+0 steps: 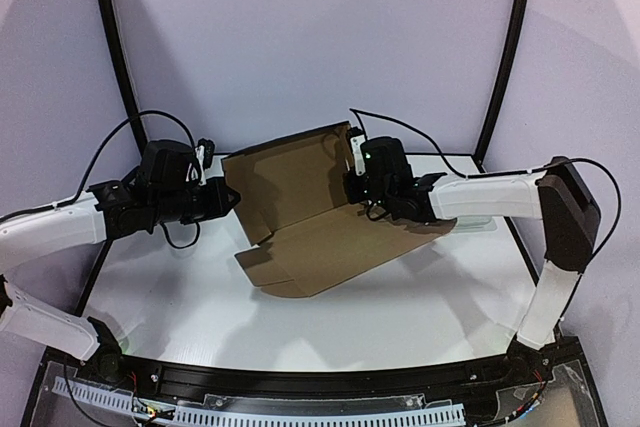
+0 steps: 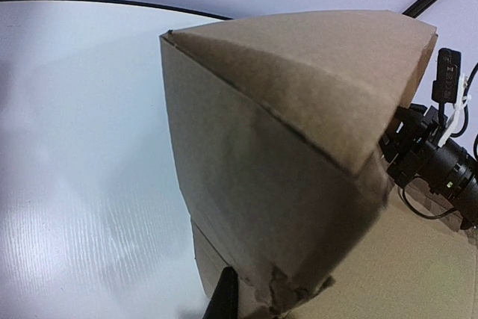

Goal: Fold the paper box

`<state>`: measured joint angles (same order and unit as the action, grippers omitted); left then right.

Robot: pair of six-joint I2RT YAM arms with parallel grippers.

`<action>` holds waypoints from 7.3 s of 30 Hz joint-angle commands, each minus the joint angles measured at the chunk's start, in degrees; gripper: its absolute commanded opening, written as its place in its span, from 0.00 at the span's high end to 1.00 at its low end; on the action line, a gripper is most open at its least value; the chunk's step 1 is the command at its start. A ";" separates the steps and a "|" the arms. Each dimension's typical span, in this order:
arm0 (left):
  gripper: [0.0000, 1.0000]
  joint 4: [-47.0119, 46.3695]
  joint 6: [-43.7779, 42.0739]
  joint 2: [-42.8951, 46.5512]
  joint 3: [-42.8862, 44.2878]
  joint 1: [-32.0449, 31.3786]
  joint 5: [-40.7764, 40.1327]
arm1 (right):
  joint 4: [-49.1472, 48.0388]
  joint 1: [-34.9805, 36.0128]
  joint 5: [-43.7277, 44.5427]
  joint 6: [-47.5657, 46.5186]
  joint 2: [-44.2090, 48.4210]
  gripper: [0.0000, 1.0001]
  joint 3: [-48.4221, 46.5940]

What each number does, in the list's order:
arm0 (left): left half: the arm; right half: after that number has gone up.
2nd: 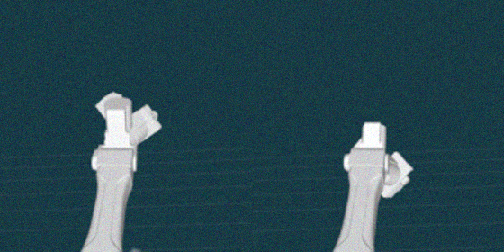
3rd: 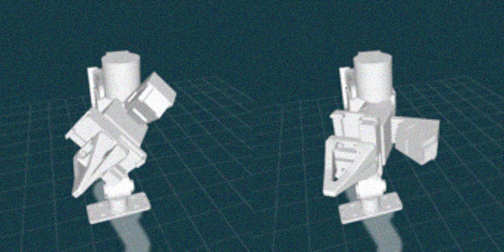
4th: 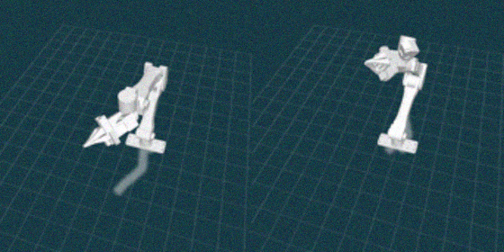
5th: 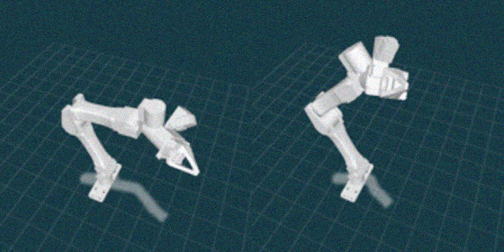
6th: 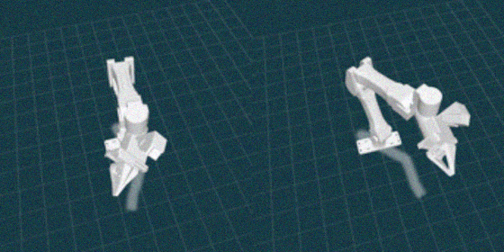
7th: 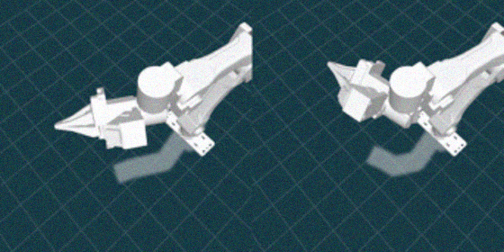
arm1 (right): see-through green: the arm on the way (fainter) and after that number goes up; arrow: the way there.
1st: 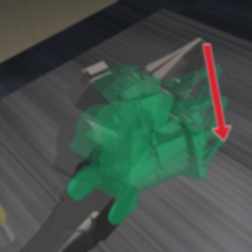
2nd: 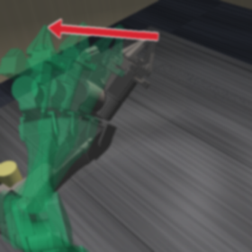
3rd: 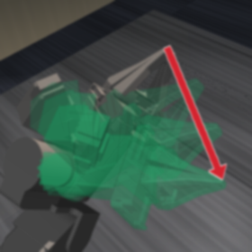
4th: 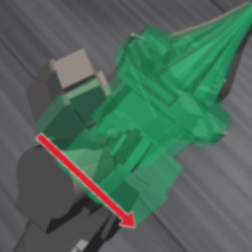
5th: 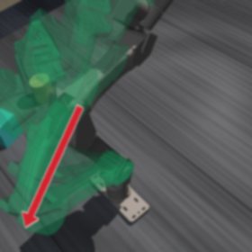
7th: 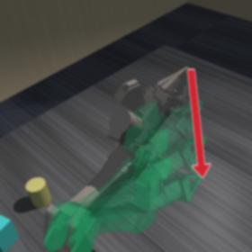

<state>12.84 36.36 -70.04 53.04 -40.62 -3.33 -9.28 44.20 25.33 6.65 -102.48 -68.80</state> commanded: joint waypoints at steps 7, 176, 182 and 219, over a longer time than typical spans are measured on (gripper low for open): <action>0.99 0.18 0.23 0.26 1.74 -1.49 0.23 | -2.45 -1.83 -3.15 1.65 3.26 0.75 2.97; 0.99 -32.55 -4.79 -15.74 -11.31 -3.56 -24.42 | -6.01 -11.82 -35.83 -7.32 2.89 0.45 12.58; 0.99 -50.23 -10.45 -19.59 -17.85 -3.55 -21.79 | -9.80 -8.68 -33.16 -10.72 -0.45 0.46 14.12; 0.99 -64.82 -22.10 -28.88 -27.35 -7.54 -13.35 | -49.36 0.40 1.16 -8.74 -8.12 0.93 27.47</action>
<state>-59.45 14.09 -99.49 27.56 -46.24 -24.97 -54.82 42.99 18.44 -1.12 -108.78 -42.11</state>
